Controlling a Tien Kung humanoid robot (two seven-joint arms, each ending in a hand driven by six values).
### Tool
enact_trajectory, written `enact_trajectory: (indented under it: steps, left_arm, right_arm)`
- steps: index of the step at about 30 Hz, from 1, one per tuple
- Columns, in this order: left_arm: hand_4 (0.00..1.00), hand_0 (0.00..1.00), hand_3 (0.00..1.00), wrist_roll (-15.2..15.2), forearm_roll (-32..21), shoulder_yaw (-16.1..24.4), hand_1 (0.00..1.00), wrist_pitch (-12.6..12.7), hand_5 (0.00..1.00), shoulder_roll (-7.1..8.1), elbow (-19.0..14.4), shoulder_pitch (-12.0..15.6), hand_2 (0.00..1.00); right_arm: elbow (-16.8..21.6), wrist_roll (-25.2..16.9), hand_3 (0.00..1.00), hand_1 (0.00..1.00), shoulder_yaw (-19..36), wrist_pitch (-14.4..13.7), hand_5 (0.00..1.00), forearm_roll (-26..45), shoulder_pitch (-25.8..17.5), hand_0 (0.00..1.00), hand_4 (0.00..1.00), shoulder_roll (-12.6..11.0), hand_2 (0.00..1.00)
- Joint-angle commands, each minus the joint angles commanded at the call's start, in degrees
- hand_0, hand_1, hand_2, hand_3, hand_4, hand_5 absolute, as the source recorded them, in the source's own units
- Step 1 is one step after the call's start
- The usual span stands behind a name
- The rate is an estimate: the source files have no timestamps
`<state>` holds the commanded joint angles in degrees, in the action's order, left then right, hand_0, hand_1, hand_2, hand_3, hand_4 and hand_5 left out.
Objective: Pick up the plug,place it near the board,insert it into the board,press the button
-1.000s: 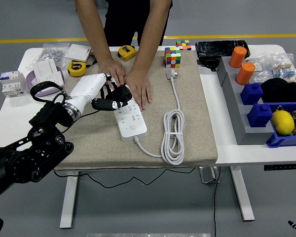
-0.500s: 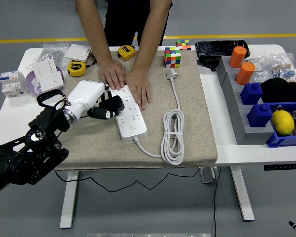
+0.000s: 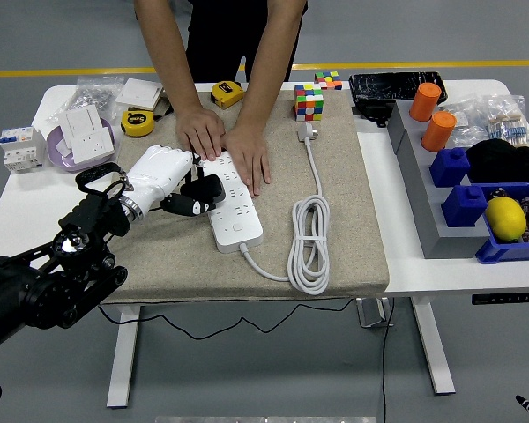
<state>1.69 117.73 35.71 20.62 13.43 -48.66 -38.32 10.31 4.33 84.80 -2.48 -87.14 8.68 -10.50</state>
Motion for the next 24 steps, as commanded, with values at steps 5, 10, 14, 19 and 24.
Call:
enact_trajectory:
  steps: [5,10,14,19,24]
  left_arm:
    - [0.666,0.457,0.494,-0.09,0.04,-0.21,0.351,-0.06,0.002,-0.01,0.99,-0.12,0.380]
    - [0.672,0.458,0.498,-0.05,0.15,-0.66,0.361,-0.40,0.002,-0.03,1.46,-0.16,0.384]
    - [0.678,0.459,0.500,-0.01,-0.20,-1.34,0.363,-0.82,0.002,0.47,0.54,-0.15,0.385]
    - [0.679,0.460,0.499,0.10,0.33,-1.76,0.366,-1.07,0.002,0.61,0.35,-0.27,0.386]
    - [0.678,0.462,0.498,0.17,0.24,-2.85,0.371,-1.45,0.002,0.84,0.90,-0.52,0.389]
  right_arm:
    - [0.00,-0.02,0.748,0.840,0.16,-0.01,0.834,-0.05,0.06,0.998,0.998,-0.02,0.742]
    - [0.00,0.04,0.748,0.840,0.39,-0.02,0.836,-0.13,0.14,0.998,0.998,-0.03,0.742]
    - [0.00,-0.06,0.747,0.840,0.24,-0.06,0.837,0.13,0.21,0.998,0.998,-0.04,0.742]
    - [0.00,-0.09,0.747,0.840,0.24,-0.07,0.838,0.18,0.28,0.998,0.998,0.00,0.742]
    - [0.00,-0.10,0.747,0.840,0.24,-0.11,0.838,0.30,0.32,0.998,0.998,-0.06,0.742]
